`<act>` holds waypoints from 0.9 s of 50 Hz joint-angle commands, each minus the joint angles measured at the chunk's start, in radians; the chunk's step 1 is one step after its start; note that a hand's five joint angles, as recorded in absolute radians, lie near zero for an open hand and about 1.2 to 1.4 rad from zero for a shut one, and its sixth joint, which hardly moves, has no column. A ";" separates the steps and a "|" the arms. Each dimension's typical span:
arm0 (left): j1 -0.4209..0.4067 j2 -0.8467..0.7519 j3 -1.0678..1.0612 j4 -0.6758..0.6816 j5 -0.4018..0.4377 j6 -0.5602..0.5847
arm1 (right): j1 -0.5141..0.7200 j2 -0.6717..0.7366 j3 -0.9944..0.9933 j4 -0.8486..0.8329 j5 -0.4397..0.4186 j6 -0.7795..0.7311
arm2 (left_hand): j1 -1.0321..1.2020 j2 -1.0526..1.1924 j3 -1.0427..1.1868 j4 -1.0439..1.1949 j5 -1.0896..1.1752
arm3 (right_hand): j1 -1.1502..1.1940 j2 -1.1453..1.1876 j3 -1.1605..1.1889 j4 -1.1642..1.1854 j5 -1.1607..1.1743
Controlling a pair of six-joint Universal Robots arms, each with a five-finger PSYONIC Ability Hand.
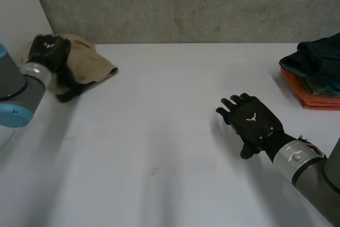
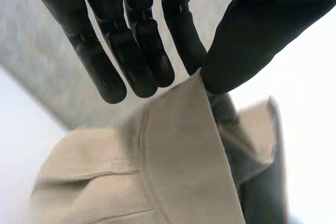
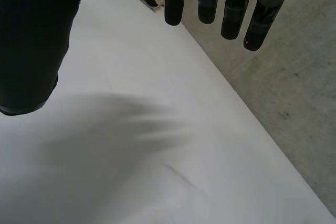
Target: Fold the laundry.
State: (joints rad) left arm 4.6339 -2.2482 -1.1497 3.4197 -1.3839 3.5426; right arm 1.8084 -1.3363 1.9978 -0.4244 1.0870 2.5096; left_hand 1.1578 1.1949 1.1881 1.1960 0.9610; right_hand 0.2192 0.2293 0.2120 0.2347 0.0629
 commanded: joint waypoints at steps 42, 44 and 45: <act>-0.161 -0.091 -0.081 0.081 -0.265 0.375 | -0.184 0.009 -0.108 0.006 0.189 0.160 | -0.827 -0.864 -0.857 -0.865 -0.804 | -0.045 -0.055 -0.038 -0.060 -0.063; -0.129 -0.135 -0.053 0.084 -0.239 0.407 | -0.182 0.009 -0.103 0.006 0.189 0.158 | -0.827 -0.864 -0.857 -0.865 -0.805 | -0.045 -0.055 -0.038 -0.060 -0.063; -0.118 -0.151 -0.041 0.082 -0.228 0.418 | -0.182 0.011 -0.102 0.006 0.189 0.156 | -0.827 -0.864 -0.857 -0.865 -0.805 | -0.045 -0.055 -0.038 -0.060 -0.063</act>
State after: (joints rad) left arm 4.4174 -2.2952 -1.2449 3.4924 -1.6592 3.8773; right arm 1.6243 -1.3281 1.8872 -0.4182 1.2796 2.6690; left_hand 0.3535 0.3366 0.3428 0.3346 0.1492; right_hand 0.2192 0.2293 0.2120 0.2347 0.0629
